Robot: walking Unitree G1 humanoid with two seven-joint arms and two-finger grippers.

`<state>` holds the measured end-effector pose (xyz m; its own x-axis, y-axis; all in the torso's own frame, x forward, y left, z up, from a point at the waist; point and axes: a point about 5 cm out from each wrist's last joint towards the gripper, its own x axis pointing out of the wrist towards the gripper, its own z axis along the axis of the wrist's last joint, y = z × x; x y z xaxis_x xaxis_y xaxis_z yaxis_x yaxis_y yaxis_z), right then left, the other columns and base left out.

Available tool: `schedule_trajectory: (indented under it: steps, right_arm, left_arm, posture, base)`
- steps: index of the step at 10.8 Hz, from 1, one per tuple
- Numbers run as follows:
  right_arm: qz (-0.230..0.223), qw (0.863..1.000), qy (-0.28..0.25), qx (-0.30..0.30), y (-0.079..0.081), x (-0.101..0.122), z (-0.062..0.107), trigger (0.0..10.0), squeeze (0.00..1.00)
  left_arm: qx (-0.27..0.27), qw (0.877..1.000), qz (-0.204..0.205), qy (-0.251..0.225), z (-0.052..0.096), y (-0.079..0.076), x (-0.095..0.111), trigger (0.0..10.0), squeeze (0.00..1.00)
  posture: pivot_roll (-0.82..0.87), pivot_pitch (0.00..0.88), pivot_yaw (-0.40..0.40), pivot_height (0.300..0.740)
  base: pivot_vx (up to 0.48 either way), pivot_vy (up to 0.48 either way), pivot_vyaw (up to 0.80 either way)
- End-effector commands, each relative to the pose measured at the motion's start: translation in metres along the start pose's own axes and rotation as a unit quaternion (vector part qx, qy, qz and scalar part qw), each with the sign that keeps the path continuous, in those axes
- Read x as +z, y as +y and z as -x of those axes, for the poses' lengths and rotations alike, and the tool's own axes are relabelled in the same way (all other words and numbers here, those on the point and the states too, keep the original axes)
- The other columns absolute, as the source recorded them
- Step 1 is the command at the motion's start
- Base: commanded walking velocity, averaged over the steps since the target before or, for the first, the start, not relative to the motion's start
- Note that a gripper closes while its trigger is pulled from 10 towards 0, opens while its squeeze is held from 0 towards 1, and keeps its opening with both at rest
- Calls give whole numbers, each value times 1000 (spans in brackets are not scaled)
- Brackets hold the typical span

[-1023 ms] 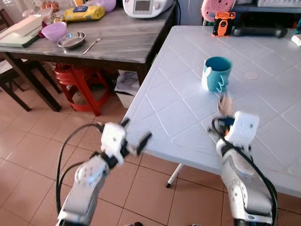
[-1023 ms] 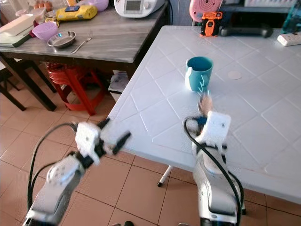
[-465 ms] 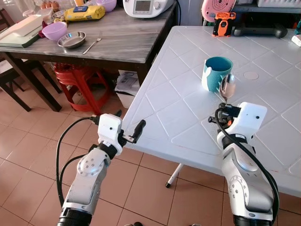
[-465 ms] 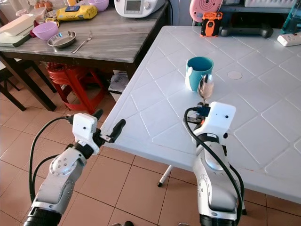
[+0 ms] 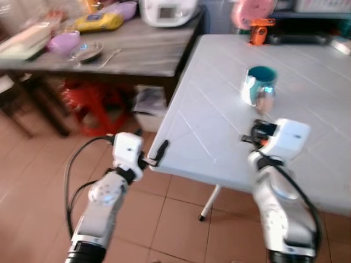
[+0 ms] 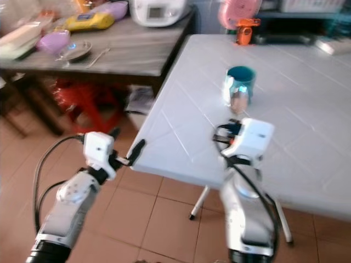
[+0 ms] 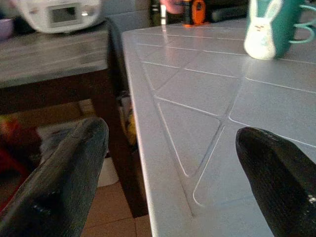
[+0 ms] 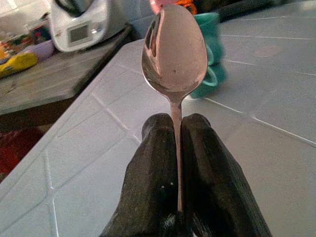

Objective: Setting the table

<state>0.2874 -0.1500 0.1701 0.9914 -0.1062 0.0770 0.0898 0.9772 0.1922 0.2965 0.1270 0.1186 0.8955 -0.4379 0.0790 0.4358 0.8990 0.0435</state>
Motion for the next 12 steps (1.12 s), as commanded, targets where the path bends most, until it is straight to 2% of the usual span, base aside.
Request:
schedule_trajectory:
  steps: [1, 2, 7, 12]
  right_arm:
    - [-1, 1000, -7, -6, -3, 1, 0, 10000, 0]
    - [-3, 1000, -8, -6, -4, 1, 0, 10000, 0]
    - [1, 1000, -13, -3, -3, 1, -2, 10000, 0]
    - [4, 1000, -19, 2, -2, 1, -4, 10000, 0]
  left_arm:
    - [-9, 1000, -4, 1, 0, -4, -1, 10000, 0]
    - [-11, 1000, -3, 1, -1, -4, -2, 10000, 0]
    - [-13, 1000, -3, -2, -4, -6, -2, 10000, 0]
    - [-14, 1000, 6, -6, -6, -15, -4, 10000, 0]
  posture:
    - [-107, 107, 151, 740]
    - [-107, 106, 151, 740]
    - [-103, 93, 150, 740]
    - [-99, 90, 146, 740]
  base:
    - [0, 480, -587]
    - [0, 480, -494]
    - [0, 480, 0]
    - [0, 480, 0]
